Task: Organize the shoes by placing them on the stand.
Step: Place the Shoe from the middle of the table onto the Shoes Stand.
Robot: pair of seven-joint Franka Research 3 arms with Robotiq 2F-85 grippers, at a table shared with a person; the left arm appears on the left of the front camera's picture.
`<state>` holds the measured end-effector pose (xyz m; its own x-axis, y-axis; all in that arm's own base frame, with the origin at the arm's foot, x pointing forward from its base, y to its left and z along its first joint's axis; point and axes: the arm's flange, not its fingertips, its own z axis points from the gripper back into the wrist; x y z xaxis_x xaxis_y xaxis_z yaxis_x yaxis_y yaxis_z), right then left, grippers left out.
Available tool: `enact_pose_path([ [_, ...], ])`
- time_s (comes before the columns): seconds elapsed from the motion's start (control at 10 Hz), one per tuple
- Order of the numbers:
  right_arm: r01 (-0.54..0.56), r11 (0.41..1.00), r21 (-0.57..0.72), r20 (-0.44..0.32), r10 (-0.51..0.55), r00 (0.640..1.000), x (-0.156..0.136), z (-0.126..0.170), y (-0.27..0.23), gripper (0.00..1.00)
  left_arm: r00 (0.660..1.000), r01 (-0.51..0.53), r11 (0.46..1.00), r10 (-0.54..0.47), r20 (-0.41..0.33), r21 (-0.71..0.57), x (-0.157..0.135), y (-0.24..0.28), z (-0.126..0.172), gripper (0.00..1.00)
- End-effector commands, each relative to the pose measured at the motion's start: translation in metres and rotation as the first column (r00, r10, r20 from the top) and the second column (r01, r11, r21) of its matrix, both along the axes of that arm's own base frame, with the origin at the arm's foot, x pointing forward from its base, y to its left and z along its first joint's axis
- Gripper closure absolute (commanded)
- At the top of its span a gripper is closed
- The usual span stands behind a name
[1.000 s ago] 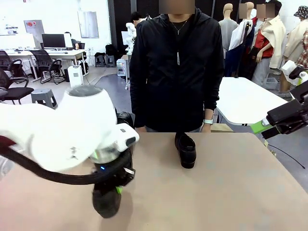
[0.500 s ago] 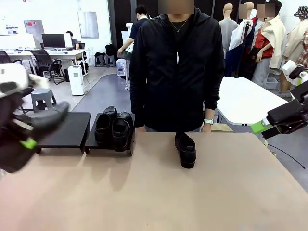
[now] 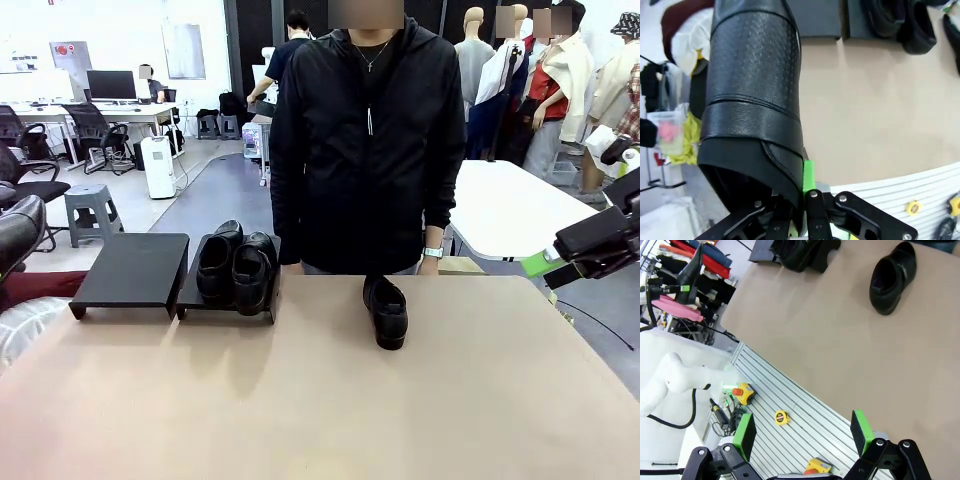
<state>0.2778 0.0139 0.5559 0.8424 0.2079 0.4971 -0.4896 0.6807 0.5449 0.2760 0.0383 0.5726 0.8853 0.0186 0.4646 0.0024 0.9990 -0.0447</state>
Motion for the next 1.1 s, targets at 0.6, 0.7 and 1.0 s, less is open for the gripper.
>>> enact_pose_path([
  [0.6,-0.022,1.0,0.008,0.02,0.022,1.0,0.001,0.001,-0.003,0.0,0.979,0.096,0.995,-0.095,-0.18,-0.001,0.146,0.005,0.01,1.0],
  [0.7,-0.022,1.0,0.008,0.02,0.022,1.0,0.001,0.001,-0.003,0.0,0.976,0.085,0.996,-0.086,-0.203,-0.01,0.191,0.001,0.001,1.0],
  [1.0,-0.022,1.0,0.008,0.02,0.022,1.0,0.001,0.001,-0.003,0.0,0.987,0.002,0.998,0.009,-0.157,0.065,0.287,-0.007,-0.041,1.0],
])
